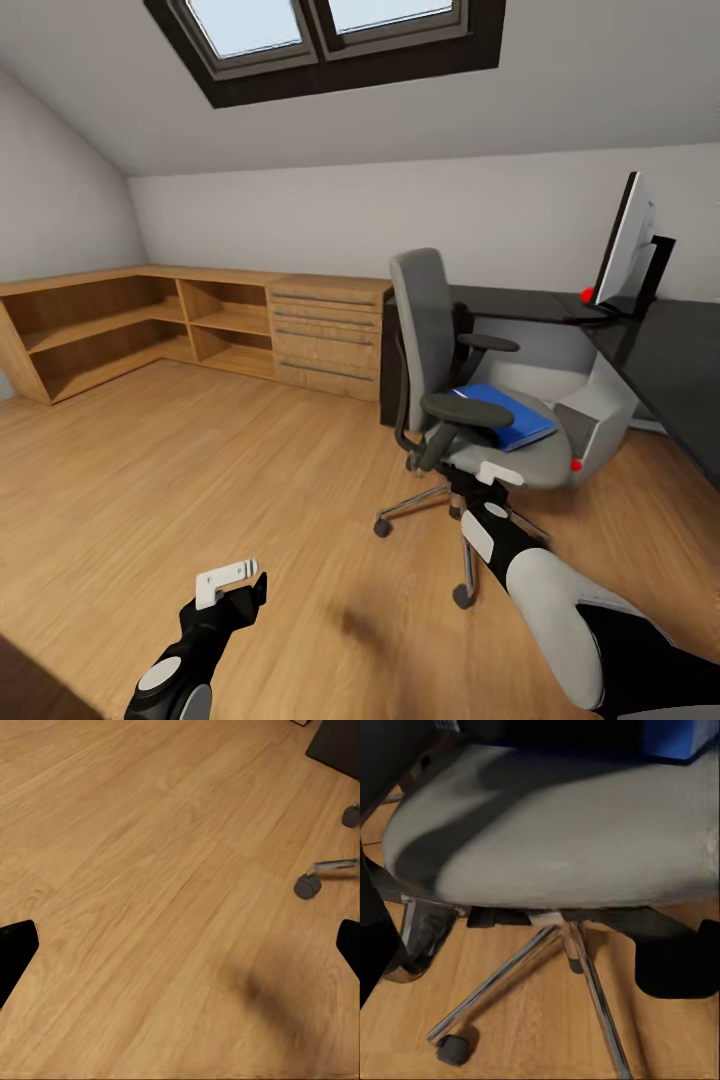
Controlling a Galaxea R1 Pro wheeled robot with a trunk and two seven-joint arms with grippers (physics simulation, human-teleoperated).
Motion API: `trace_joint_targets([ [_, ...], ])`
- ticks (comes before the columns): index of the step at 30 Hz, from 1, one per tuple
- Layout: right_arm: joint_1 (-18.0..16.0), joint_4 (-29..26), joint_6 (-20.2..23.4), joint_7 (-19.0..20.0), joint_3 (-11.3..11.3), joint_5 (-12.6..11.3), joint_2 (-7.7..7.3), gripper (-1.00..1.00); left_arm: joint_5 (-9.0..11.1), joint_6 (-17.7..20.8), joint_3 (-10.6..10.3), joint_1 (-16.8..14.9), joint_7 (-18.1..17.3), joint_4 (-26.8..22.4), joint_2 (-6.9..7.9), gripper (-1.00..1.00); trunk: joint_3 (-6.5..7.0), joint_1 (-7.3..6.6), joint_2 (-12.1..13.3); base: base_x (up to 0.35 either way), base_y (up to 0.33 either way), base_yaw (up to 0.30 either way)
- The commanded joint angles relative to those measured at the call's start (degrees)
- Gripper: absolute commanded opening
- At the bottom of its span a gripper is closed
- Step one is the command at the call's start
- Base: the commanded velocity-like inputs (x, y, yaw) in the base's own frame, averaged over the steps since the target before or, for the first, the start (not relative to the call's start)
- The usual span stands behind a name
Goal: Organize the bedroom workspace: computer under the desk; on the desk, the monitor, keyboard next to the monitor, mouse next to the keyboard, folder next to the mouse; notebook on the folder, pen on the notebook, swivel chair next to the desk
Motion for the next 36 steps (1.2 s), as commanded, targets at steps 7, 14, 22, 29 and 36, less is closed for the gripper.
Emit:
trace_joint_targets([
  [7,-0.04,0.04,-0.20,-0.04,-0.04,-0.72,-0.03,1.00,0.65,0.17,0.02,-0.01,0.49,-0.09,0.01,1.00,-0.04,-0.04,-0.02,-0.317,0.064,-0.095],
  [14,-0.04,0.05,0.04,-0.33,-0.17,-1.09,-0.26,1.00,0.67,0.17,0.15,-0.01,0.55,-0.03,0.04,1.00,-0.04,-0.04,-0.02,-0.242,0.040,-0.211],
  [22,0.12,0.04,-0.04,-0.20,-1.73,-5.53,-0.40,1.00,0.68,0.04,0.17,-0.01,0.58,0.00,0.02,1.00,-0.04,-0.04,-0.02,-0.011,0.001,-0.267],
  [29,0.25,0.19,-0.17,0.01,-2.49,-16.16,-0.11,1.00,0.68,-0.08,0.12,-0.01,0.58,0.00,0.01,1.00,-0.04,-0.04,-0.02,0.000,0.000,-0.251],
  [36,0.24,1.33,-0.21,0.03,-2.60,-17.22,-0.35,1.00,0.68,-0.12,0.15,-0.01,0.58,-0.07,0.07,1.00,-0.04,-0.04,-0.02,0.000,0.000,-0.235],
])
